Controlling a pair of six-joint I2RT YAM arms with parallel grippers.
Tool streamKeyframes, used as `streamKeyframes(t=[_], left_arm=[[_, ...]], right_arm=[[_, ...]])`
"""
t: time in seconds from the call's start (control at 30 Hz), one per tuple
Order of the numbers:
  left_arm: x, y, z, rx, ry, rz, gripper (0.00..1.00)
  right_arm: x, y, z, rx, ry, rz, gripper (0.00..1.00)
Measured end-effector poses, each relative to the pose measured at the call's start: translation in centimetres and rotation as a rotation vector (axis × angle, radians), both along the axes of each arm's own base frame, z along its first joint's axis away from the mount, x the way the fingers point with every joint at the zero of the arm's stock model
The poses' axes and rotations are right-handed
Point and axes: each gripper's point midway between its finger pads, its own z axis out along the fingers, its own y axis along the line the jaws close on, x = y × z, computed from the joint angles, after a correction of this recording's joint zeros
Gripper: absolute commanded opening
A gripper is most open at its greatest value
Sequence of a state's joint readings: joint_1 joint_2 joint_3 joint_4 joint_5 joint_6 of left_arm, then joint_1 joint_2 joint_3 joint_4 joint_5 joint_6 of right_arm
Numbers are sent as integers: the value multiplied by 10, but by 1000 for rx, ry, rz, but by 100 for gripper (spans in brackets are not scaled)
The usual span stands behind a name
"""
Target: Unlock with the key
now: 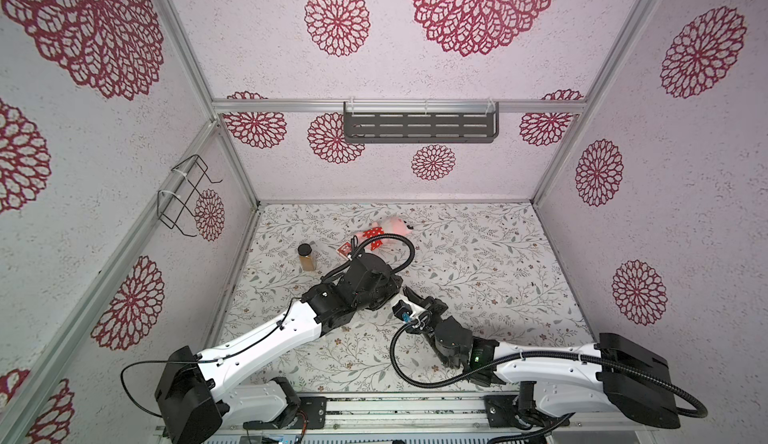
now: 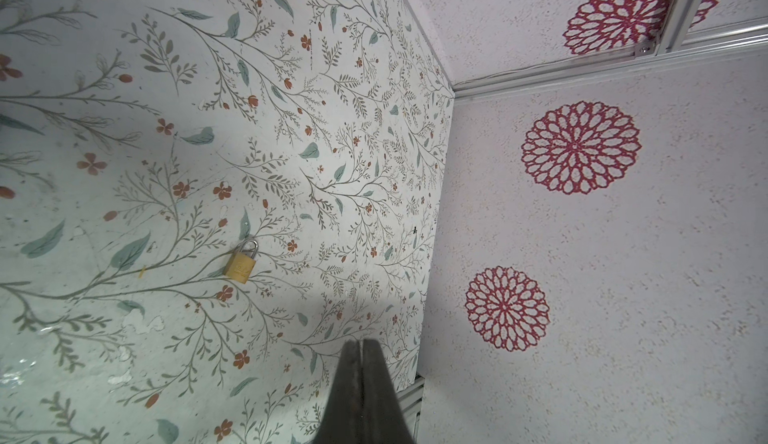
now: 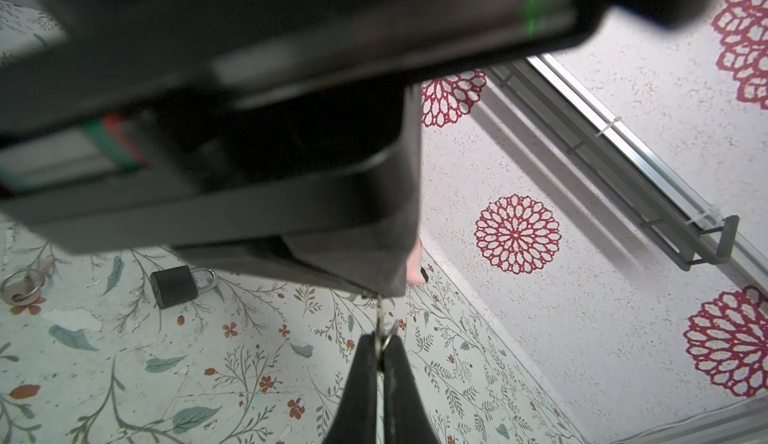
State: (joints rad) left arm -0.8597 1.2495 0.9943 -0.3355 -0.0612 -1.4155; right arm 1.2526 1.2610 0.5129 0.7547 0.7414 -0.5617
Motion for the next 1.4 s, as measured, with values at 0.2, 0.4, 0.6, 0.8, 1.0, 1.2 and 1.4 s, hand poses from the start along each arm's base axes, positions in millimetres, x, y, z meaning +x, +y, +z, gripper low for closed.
streamKeyframes(t=[0.2,0.4,0.6,0.8,1.0,1.2,1.4], left_arm=[[0,0,2,-3,-2,0,0],[-1,-1,8,-10,-24,-14,46],[2,17,41,-25,-123,20,56],[7,56,71,-20,-262,80,56],[2,63,68,14,-399,24,55],[-3,44,66,-22,-510,-89,52],[-4,14,77,-94,-573,-207,48]], right_arm=[[0,0,1,-2,-4,0,0],[-2,2,-2,0,18,25,0],[-8,0,5,114,141,96,0],[4,-23,29,389,345,131,0],[4,-34,39,661,576,199,0],[-9,-30,33,868,793,295,0],[-15,-21,39,1003,929,380,0]])
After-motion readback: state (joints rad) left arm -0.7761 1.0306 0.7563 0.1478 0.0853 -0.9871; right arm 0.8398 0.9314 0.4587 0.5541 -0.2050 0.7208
